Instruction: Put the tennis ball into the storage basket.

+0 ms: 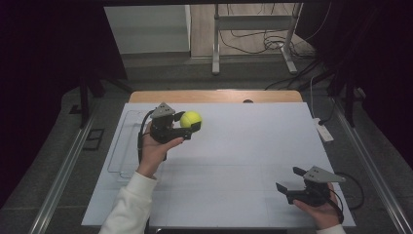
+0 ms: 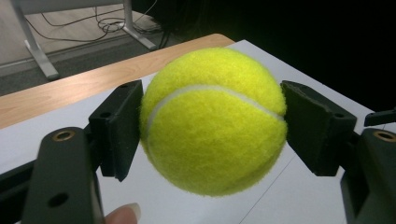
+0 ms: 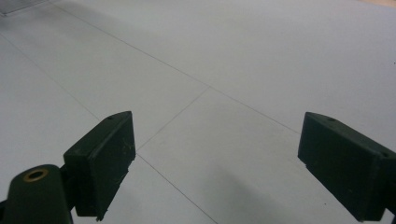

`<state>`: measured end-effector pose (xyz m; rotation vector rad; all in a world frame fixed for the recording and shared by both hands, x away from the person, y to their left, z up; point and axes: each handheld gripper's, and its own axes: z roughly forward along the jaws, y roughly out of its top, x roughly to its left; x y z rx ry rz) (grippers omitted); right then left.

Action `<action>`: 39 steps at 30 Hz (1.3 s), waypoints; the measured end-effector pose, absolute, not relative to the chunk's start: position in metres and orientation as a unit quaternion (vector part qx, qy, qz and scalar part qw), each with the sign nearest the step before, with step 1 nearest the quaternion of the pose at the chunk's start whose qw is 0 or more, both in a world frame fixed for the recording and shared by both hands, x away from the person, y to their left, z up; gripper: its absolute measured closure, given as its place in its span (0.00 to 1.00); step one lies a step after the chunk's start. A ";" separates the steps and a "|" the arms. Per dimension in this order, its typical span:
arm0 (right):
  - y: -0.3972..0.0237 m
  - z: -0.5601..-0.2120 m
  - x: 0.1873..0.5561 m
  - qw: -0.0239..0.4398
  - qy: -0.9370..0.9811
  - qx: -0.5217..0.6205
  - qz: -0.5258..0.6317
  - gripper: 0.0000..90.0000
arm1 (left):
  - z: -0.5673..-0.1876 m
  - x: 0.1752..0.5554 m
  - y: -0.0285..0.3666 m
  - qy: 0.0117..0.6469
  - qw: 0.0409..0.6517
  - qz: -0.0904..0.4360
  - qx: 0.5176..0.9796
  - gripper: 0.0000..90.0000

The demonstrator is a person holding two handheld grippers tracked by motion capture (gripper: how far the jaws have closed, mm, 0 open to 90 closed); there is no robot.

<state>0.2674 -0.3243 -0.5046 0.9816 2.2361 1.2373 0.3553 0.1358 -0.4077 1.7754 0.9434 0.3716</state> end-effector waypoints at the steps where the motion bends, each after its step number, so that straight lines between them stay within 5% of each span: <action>1: -0.324 -0.505 0.267 0.201 0.800 0.351 0.442 0.13 | -0.408 0.355 0.136 0.395 0.521 0.155 0.741 0.30; 39: -0.325 -0.504 0.267 0.203 0.800 0.352 0.441 0.13 | -0.409 0.364 0.171 0.435 0.519 0.180 0.713 0.30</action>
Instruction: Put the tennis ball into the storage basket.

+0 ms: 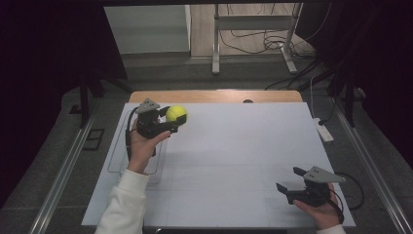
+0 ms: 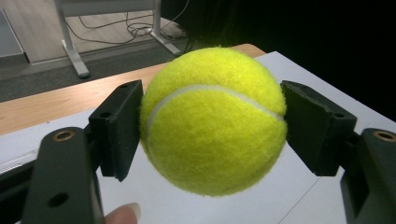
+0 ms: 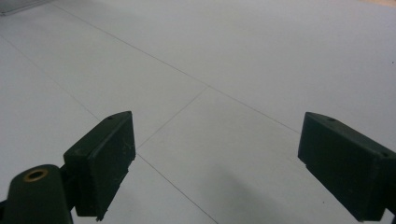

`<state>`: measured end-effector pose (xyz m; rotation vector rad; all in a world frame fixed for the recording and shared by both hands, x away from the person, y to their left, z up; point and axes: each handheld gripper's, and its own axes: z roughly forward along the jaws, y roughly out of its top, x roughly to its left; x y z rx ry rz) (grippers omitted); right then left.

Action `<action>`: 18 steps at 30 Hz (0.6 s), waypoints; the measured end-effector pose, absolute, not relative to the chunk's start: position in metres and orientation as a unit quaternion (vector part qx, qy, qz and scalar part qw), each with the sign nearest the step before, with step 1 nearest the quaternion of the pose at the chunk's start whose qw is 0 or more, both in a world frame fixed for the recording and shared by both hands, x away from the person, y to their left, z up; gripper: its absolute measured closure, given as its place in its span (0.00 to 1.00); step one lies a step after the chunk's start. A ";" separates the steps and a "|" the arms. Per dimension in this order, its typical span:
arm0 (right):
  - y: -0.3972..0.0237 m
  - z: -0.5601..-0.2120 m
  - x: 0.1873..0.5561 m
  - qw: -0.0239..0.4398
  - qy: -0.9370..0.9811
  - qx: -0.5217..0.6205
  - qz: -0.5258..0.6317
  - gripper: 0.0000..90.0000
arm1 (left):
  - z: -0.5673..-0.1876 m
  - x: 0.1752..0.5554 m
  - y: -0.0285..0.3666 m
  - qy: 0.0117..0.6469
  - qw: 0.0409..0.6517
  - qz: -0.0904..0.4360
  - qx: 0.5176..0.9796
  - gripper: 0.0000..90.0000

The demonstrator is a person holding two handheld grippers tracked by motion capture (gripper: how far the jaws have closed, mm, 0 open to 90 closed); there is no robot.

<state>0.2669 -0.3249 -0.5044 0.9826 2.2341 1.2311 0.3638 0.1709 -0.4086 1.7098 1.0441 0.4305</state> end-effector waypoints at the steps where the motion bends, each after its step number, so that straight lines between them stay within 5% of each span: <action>1: -0.325 -0.504 0.267 0.202 0.800 0.352 0.441 0.13 | -0.409 0.364 0.172 0.436 0.519 0.180 0.713 0.30; 18: -0.324 -0.503 0.266 0.204 0.800 0.351 0.442 0.13 | -0.412 0.367 0.193 0.464 0.514 0.195 0.694 0.30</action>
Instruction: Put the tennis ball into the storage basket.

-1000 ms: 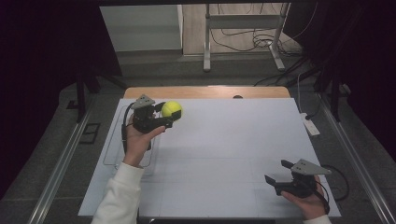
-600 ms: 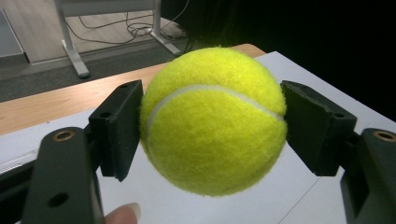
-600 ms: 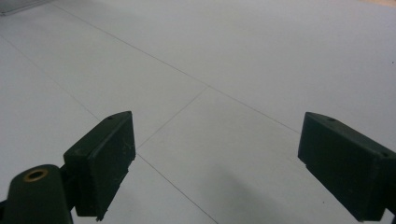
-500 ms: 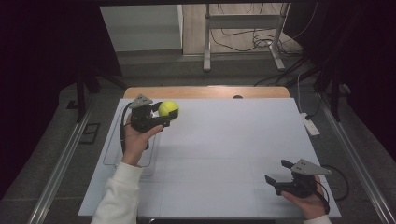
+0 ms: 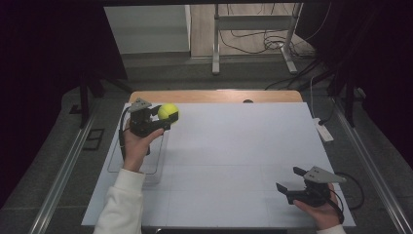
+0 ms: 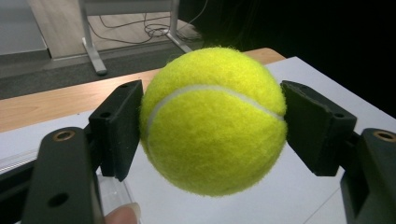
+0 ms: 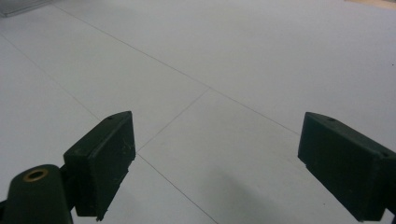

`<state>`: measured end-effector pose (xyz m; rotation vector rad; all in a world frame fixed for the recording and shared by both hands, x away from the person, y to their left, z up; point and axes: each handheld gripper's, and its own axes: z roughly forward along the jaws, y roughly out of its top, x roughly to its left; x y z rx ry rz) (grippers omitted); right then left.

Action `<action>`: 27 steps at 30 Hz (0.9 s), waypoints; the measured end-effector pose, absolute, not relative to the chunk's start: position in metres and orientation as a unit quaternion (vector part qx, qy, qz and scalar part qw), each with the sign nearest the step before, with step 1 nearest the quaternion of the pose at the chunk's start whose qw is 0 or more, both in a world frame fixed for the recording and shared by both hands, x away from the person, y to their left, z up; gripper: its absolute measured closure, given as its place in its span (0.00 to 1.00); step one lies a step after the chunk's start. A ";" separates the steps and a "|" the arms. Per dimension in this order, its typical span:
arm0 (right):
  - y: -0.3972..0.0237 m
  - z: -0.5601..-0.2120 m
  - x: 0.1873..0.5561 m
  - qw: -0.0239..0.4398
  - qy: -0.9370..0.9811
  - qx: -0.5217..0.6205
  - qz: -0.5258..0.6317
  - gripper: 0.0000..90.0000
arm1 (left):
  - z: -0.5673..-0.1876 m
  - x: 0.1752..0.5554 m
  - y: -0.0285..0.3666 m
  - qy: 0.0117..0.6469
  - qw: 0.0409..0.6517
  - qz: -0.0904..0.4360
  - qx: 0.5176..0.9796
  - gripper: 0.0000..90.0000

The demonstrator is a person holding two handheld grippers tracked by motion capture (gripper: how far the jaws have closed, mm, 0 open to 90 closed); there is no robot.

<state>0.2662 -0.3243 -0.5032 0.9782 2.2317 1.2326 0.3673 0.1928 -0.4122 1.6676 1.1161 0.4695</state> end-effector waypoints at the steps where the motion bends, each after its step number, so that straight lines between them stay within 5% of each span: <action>1: -0.324 -0.503 0.266 0.204 0.800 0.350 0.442 0.13 | -0.412 0.367 0.194 0.466 0.513 0.198 0.693 0.30; 27: -0.324 -0.504 0.266 0.203 0.800 0.351 0.441 0.13 | -0.417 0.374 0.226 0.503 0.504 0.215 0.668 0.30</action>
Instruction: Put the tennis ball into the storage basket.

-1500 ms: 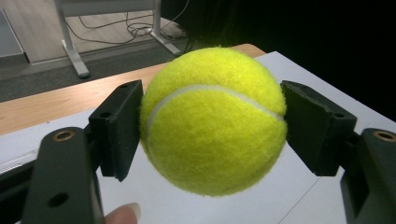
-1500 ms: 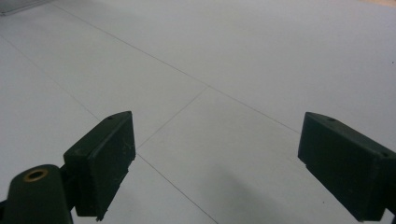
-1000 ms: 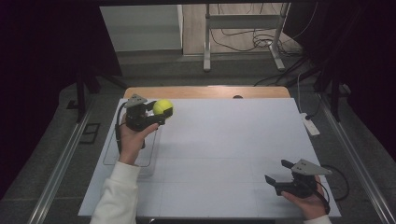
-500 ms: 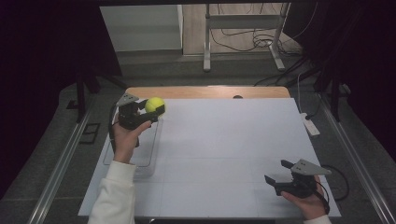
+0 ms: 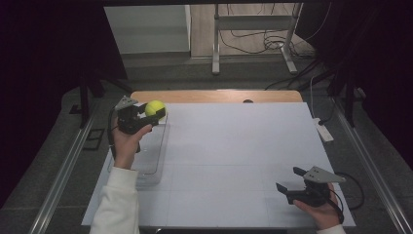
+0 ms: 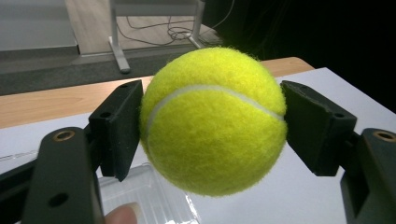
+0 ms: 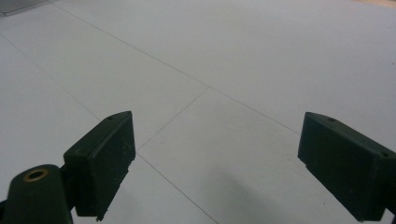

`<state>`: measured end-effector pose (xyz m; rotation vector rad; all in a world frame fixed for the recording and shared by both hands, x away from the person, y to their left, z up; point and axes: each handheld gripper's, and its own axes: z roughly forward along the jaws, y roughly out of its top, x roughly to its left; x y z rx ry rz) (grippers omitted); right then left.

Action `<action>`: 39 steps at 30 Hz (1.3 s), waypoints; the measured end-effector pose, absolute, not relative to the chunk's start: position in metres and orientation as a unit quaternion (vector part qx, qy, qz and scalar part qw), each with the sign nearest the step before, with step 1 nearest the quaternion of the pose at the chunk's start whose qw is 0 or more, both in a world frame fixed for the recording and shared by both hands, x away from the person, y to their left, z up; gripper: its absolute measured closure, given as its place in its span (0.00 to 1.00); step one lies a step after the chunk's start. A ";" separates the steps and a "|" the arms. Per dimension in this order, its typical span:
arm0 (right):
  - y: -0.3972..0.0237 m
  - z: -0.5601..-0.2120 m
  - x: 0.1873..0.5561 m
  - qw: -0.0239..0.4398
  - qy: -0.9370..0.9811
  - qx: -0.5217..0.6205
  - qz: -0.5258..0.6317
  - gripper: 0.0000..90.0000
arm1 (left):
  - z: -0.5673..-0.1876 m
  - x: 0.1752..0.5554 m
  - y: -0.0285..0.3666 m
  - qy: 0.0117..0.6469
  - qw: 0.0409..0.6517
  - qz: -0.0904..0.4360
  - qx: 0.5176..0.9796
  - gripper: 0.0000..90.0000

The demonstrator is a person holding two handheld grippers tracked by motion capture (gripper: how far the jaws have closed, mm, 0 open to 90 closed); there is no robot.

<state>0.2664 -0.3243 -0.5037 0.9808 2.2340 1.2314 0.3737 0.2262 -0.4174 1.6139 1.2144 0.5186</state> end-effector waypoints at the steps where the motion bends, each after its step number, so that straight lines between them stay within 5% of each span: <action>1: -0.324 -0.504 0.266 0.203 0.801 0.350 0.442 0.13 | -0.418 0.374 0.228 0.506 0.501 0.216 0.668 0.30; 39: -0.324 -0.504 0.267 0.203 0.800 0.351 0.442 0.13 | -0.431 0.379 0.271 0.563 0.464 0.246 0.638 0.30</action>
